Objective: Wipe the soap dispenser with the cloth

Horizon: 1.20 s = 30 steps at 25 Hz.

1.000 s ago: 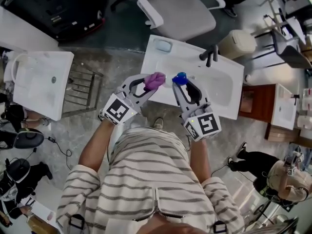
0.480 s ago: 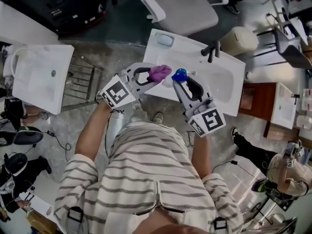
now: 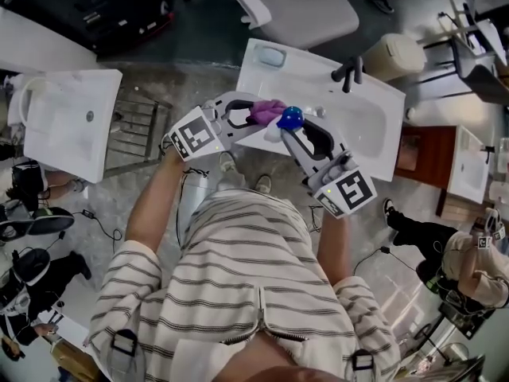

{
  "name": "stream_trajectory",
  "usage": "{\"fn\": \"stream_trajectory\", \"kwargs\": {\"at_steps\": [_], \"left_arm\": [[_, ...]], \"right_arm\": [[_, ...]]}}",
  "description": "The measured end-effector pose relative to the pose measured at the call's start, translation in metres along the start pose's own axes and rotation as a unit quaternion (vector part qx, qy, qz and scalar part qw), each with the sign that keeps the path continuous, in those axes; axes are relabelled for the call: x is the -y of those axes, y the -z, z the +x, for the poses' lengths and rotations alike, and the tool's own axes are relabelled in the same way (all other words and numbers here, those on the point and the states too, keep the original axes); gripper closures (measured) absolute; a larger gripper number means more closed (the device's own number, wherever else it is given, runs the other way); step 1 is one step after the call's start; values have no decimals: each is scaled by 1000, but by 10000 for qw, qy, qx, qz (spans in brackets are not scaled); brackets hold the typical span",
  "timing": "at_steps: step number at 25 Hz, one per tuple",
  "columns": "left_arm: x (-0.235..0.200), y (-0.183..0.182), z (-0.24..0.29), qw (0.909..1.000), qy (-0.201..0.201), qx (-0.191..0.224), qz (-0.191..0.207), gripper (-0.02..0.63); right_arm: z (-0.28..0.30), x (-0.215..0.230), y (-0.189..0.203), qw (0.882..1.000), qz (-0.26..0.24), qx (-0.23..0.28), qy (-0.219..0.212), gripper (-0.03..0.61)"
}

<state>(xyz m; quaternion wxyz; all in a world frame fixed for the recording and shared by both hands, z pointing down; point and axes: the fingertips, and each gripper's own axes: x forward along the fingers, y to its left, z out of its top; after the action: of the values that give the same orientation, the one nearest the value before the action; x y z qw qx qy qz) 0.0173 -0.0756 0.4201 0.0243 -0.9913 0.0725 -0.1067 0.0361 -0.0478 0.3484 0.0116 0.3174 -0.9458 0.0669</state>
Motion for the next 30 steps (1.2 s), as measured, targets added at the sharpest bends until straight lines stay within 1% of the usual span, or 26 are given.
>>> {"fn": "stream_trajectory", "kwargs": {"at_steps": [7, 9, 11, 19, 22, 27, 30], "left_arm": [[0, 10, 6, 9997, 174, -65, -136, 489], [2, 15, 8, 9996, 181, -103, -188, 489], [4, 20, 6, 9995, 128, -128, -259, 489], [4, 32, -1, 9984, -204, -192, -488, 487], [5, 34, -5, 9977, -322, -181, -564, 486], [6, 31, -14, 9968, -522, -99, -605, 486], [4, 24, -20, 9955, -695, -7, -637, 485]], "right_arm": [[-2, -4, -9, 9994, 66, 205, -261, 443], [-3, -7, -10, 9990, 103, 248, -369, 443], [-3, -9, -10, 9987, 150, 283, -386, 443], [-2, 5, -13, 9993, 232, 302, -14, 443], [-1, 5, -11, 9993, 232, 275, 36, 443], [1, 5, -9, 9993, 232, 259, 123, 443], [2, 8, -7, 9989, 260, 256, 285, 443]]}}
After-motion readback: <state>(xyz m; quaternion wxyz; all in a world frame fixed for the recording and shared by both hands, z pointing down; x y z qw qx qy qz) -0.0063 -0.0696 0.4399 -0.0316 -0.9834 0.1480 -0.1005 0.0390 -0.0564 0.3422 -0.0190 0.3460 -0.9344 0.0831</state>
